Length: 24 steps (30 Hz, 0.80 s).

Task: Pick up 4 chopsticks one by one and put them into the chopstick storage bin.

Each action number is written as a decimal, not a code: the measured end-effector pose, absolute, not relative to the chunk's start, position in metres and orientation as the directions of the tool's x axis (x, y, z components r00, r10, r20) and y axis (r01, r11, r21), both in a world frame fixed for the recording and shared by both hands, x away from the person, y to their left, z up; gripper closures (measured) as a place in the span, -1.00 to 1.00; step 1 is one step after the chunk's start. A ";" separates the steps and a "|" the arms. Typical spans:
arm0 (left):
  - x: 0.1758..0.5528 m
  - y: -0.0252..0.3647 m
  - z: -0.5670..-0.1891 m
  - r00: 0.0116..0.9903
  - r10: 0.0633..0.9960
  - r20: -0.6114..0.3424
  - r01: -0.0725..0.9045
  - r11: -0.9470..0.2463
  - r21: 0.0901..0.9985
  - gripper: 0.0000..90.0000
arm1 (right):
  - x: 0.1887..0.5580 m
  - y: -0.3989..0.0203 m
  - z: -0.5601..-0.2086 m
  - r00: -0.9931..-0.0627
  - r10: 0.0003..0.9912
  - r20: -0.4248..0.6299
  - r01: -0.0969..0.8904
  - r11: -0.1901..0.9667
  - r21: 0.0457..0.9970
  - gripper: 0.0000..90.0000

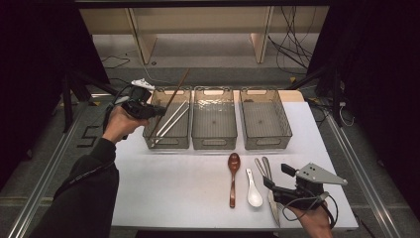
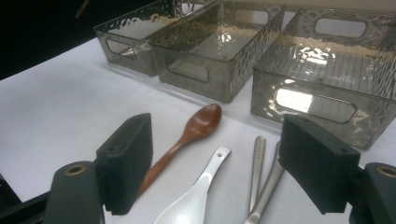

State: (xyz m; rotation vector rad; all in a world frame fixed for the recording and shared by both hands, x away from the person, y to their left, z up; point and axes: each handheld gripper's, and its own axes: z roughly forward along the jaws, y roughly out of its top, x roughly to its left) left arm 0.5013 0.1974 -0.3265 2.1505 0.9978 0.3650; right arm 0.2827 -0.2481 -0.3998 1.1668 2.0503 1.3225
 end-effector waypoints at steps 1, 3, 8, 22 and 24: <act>0.504 0.197 -0.327 0.656 0.754 -0.044 0.546 -0.434 0.716 0.87 | 0.283 -0.248 -0.400 -0.551 0.830 0.081 0.416 0.190 0.889 -0.40; 0.510 0.198 -0.329 0.645 0.763 -0.040 0.551 -0.427 0.717 0.87 | 0.283 -0.248 -0.400 -0.551 0.830 0.081 0.416 0.190 0.889 -0.40; 0.524 0.199 -0.334 0.613 0.789 -0.042 0.564 -0.400 0.722 0.87 | 0.283 -0.248 -0.400 -0.552 0.830 0.082 0.416 0.189 0.889 -0.40; 0.539 0.196 -0.344 0.577 0.816 -0.035 0.579 -0.378 0.722 0.87 | 0.283 -0.248 -0.400 -0.554 0.829 0.082 0.416 0.190 0.890 -0.40; 0.541 0.196 -0.346 0.569 0.822 -0.034 0.582 -0.372 0.723 0.87 | 0.283 -0.248 -0.400 -0.554 0.829 0.082 0.415 0.190 0.890 -0.40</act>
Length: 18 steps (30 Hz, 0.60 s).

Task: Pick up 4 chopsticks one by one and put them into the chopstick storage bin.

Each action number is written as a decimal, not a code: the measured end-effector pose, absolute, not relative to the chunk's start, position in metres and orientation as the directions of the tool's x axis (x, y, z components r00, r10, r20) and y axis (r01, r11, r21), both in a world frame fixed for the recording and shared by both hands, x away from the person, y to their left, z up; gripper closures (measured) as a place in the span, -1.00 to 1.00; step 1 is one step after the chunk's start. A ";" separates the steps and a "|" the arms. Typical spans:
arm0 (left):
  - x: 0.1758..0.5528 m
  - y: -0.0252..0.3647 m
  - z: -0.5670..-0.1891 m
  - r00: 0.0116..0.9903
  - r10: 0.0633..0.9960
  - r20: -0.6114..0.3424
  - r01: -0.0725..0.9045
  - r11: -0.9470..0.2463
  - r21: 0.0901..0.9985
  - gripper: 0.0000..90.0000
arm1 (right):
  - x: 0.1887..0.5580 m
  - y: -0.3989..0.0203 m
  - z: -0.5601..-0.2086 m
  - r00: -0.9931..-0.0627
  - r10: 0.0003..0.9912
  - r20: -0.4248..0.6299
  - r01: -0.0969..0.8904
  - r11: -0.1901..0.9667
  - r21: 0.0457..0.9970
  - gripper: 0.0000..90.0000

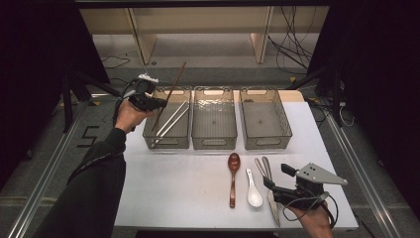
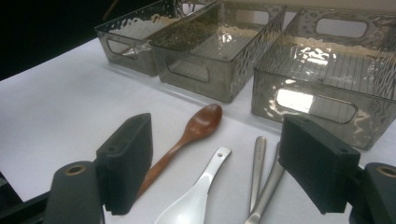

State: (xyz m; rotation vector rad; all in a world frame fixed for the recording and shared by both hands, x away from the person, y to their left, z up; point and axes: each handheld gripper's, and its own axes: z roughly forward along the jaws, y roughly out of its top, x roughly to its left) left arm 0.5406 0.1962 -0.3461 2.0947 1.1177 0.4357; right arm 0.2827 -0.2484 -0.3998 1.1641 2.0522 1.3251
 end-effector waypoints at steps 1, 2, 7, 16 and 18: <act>0.542 0.197 -0.347 0.568 0.822 -0.033 0.582 -0.374 0.722 0.87 | 0.283 -0.248 -0.400 -0.554 0.829 0.082 0.416 0.190 0.889 -0.40; 0.543 0.197 -0.349 0.565 0.824 -0.035 0.586 -0.371 0.720 0.87 | 0.283 -0.248 -0.400 -0.554 0.828 0.082 0.416 0.190 0.890 -0.40; 0.546 0.200 -0.358 0.542 0.839 -0.046 0.604 -0.351 0.715 0.87 | 0.283 -0.248 -0.400 -0.555 0.828 0.082 0.416 0.191 0.889 -0.40; 0.549 0.198 -0.368 0.535 0.844 -0.047 0.617 -0.352 0.703 0.87 | 0.283 -0.248 -0.400 -0.556 0.827 0.083 0.416 0.191 0.889 -0.40; 0.549 0.198 -0.370 0.536 0.843 -0.045 0.617 -0.355 0.702 0.87 | 0.283 -0.248 -0.400 -0.556 0.827 0.083 0.416 0.190 0.889 -0.40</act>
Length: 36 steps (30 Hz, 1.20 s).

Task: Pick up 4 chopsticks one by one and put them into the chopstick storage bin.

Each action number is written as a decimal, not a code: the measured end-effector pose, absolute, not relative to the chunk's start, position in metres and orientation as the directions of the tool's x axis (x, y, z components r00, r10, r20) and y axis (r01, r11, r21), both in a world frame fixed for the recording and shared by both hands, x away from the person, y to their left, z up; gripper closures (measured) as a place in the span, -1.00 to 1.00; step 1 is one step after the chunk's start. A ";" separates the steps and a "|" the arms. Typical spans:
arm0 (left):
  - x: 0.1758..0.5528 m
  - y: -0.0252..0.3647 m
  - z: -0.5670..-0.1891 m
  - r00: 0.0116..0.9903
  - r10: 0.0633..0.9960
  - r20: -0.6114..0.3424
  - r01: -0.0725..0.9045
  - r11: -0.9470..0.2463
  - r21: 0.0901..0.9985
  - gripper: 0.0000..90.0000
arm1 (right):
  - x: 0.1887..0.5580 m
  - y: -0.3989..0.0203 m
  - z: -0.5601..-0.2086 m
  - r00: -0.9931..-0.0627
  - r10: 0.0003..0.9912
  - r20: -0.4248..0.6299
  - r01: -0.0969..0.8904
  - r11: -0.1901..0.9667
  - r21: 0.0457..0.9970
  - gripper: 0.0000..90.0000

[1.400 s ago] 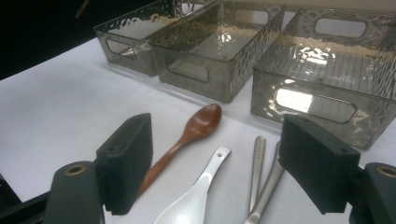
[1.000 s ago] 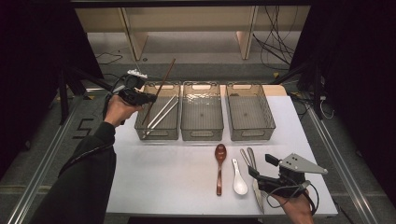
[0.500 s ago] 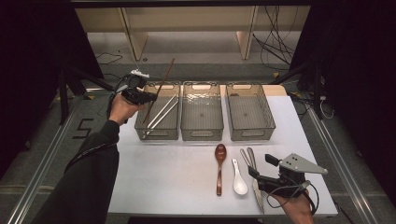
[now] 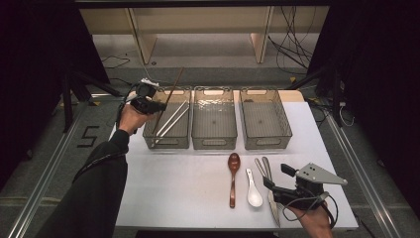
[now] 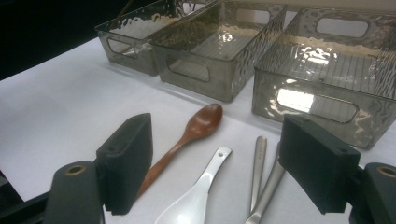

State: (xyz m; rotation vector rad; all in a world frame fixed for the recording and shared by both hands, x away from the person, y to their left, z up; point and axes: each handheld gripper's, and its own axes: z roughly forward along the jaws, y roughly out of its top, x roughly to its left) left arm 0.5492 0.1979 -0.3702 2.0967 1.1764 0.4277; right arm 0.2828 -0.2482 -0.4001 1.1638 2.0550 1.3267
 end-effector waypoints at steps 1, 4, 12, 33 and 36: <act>0.549 0.198 -0.371 0.537 0.842 -0.043 0.618 -0.358 0.699 0.87 | 0.283 -0.248 -0.400 -0.556 0.827 0.083 0.416 0.191 0.889 -0.40; 0.550 0.198 -0.375 0.537 0.842 -0.050 0.627 -0.358 0.692 0.86 | 0.283 -0.248 -0.400 -0.556 0.827 0.082 0.415 0.191 0.889 -0.40; 0.551 0.198 -0.383 0.529 0.847 -0.053 0.643 -0.360 0.676 0.86 | 0.283 -0.248 -0.400 -0.557 0.826 0.084 0.416 0.190 0.889 -0.40; 0.550 0.200 -0.397 0.517 0.854 -0.061 0.680 -0.366 0.635 0.85 | 0.283 -0.248 -0.400 -0.556 0.827 0.084 0.417 0.190 0.889 -0.40; 0.549 0.201 -0.399 0.512 0.857 -0.060 0.681 -0.363 0.636 0.85 | 0.283 -0.248 -0.400 -0.557 0.827 0.081 0.415 0.192 0.890 -0.40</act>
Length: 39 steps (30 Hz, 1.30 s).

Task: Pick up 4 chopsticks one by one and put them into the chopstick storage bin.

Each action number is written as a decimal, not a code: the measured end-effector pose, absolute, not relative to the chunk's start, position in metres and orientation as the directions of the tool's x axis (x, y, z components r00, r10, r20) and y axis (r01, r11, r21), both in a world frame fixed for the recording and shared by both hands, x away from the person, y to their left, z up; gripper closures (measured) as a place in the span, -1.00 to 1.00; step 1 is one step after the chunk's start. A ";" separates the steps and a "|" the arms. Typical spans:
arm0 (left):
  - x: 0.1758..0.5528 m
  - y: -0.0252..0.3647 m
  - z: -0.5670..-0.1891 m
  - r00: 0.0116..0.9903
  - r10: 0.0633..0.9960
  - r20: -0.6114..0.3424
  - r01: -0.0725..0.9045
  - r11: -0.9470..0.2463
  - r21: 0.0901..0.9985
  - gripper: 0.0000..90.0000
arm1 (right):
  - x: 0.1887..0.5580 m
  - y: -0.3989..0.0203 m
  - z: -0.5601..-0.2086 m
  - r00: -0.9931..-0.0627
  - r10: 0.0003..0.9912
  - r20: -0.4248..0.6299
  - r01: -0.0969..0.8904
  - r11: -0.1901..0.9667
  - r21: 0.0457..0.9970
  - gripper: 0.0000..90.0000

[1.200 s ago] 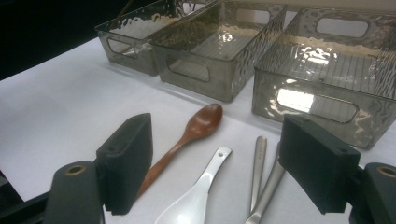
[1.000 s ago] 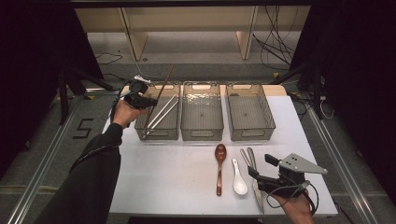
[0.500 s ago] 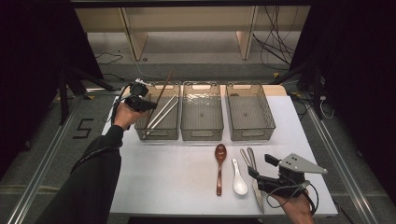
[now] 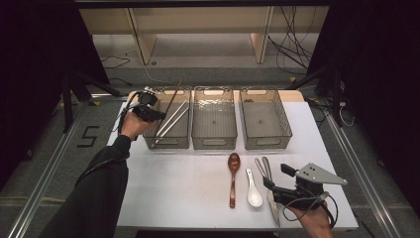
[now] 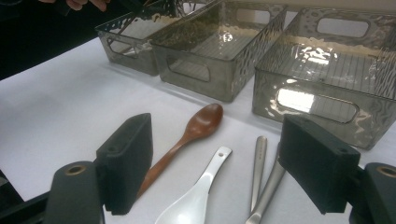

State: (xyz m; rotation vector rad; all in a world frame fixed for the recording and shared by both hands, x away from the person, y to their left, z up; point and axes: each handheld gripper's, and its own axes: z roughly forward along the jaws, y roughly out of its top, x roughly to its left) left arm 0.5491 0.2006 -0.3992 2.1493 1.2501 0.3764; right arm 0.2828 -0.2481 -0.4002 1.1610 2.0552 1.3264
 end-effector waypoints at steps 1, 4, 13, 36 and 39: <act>0.549 0.201 -0.400 0.510 0.858 -0.061 0.684 -0.362 0.634 0.85 | 0.283 -0.248 -0.400 -0.556 0.827 0.083 0.416 0.190 0.889 -0.40; 0.549 0.202 -0.401 0.504 0.862 -0.056 0.687 -0.361 0.631 0.84 | 0.283 -0.248 -0.400 -0.556 0.827 0.083 0.416 0.191 0.889 -0.40; 0.545 0.206 -0.398 0.480 0.874 -0.076 0.684 -0.318 0.657 0.72 | 0.283 -0.248 -0.400 -0.556 0.827 0.083 0.416 0.191 0.889 -0.40; 0.483 0.201 -0.376 0.549 0.819 -0.169 0.646 -0.287 0.707 -0.12 | 0.282 -0.247 -0.400 -0.555 0.828 0.080 0.417 0.193 0.888 -0.40; 0.475 0.201 -0.374 0.559 0.809 -0.184 0.644 -0.284 0.710 -0.18 | 0.282 -0.247 -0.400 -0.552 0.830 0.081 0.420 0.193 0.887 -0.40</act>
